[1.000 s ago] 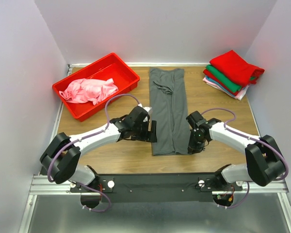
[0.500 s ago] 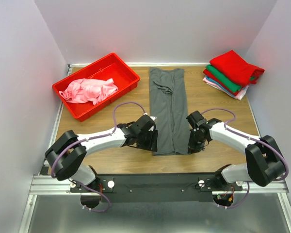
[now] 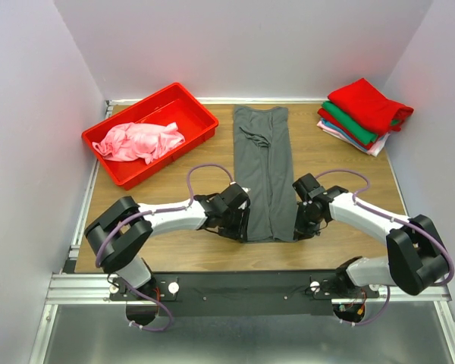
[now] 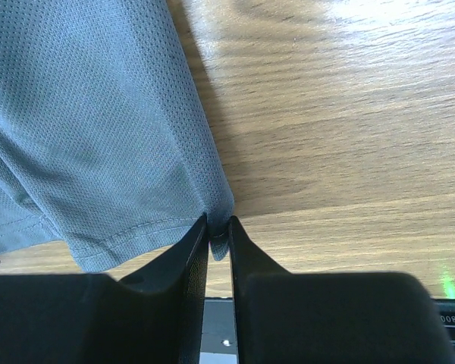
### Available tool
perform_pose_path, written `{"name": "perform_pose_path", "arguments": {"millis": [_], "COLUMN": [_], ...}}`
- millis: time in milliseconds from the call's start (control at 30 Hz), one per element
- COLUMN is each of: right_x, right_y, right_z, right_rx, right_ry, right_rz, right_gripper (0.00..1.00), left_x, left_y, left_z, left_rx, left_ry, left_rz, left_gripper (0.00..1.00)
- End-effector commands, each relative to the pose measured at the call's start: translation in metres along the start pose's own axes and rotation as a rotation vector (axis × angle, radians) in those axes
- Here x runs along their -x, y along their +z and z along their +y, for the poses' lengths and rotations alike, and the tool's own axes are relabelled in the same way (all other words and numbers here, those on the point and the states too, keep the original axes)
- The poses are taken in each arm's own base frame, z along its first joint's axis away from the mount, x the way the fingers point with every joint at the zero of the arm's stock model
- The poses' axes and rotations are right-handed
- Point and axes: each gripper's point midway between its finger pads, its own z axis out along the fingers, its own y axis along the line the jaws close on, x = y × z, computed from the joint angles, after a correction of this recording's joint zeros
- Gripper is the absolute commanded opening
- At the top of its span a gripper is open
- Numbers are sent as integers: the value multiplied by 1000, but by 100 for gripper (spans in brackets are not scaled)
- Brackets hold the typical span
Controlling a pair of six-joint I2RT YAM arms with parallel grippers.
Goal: Fold and stack the t-shirts
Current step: Fold the tshirt
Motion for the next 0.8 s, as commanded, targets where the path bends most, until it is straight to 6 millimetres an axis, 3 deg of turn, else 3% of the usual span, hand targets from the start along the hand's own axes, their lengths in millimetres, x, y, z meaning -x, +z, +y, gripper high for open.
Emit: {"name": "perform_pose_path", "arguments": {"millis": [0,200,233,300,533,767], "right_x": [4,5,5,6,17,46], "right_y": [-4,-7,-9,-13,-39,-67], "right_z": [5,9,11,14,27,42], "right_rx": [30,48,61,74,130,142], "right_ry": [-17,-29,-32,-33,-36,-16], "right_rz": [-17,-17,-17,-22,-72,-177], "right_gripper": [23,20,14,5,2,1], "left_x": [-10,-9,-8,-9,27,64], "left_y": [12,10,10,8,-20,-35], "left_z": [3,2,2,3,-14,-30], "left_rx": [27,37,38,47,49,58], "left_ry": [5,-5,-6,-4,-3,-19], "left_rz": [38,34,31,34,-103,-209], "left_gripper": [45,16,7,0,0,0]}}
